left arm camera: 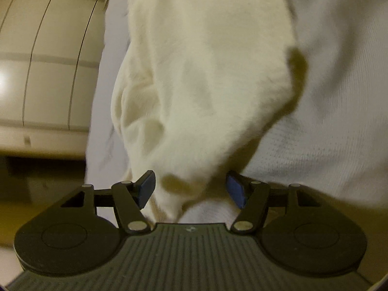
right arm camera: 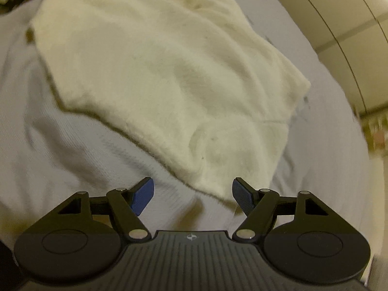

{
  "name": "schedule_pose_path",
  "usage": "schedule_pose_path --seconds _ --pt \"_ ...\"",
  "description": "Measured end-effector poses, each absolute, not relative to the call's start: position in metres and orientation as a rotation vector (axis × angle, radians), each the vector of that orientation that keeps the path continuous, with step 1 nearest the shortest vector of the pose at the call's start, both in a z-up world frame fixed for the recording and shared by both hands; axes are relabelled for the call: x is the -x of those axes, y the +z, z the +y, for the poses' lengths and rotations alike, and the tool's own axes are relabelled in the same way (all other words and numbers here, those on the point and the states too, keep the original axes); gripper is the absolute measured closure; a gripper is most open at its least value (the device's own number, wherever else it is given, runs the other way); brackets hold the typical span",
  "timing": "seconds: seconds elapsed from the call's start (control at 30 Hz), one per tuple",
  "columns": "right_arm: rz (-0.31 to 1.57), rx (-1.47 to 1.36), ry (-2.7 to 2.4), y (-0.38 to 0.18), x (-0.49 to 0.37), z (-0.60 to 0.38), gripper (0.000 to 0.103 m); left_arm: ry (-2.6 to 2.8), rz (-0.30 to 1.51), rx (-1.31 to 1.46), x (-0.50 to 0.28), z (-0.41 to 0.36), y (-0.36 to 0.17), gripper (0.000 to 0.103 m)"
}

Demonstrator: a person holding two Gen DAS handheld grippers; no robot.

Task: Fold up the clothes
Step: 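Grasp the sweater hem with the left gripper while the right gripper grasps it too, then lift the sweater high with both grippers and shake it out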

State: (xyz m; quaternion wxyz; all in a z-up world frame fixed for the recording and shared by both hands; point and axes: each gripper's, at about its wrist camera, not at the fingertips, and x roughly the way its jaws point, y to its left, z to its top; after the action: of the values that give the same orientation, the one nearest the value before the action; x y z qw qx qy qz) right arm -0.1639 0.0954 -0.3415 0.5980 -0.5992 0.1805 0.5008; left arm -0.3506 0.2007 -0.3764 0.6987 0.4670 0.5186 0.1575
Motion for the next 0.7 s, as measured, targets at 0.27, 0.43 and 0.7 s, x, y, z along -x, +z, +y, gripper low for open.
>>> schedule_pose_path --seconds 0.27,0.43,0.7 --pt "0.16 1.505 1.235 -0.368 0.162 0.094 0.071 0.421 1.109 -1.158 0.335 0.234 -0.39 0.063" --pt "0.097 1.556 1.192 -0.386 0.152 0.093 0.052 0.42 1.1 -1.209 0.341 0.242 -0.408 0.065" --pt "0.308 1.347 1.156 -0.342 0.11 0.121 0.103 0.483 1.085 -1.021 0.324 0.28 -0.353 0.09"
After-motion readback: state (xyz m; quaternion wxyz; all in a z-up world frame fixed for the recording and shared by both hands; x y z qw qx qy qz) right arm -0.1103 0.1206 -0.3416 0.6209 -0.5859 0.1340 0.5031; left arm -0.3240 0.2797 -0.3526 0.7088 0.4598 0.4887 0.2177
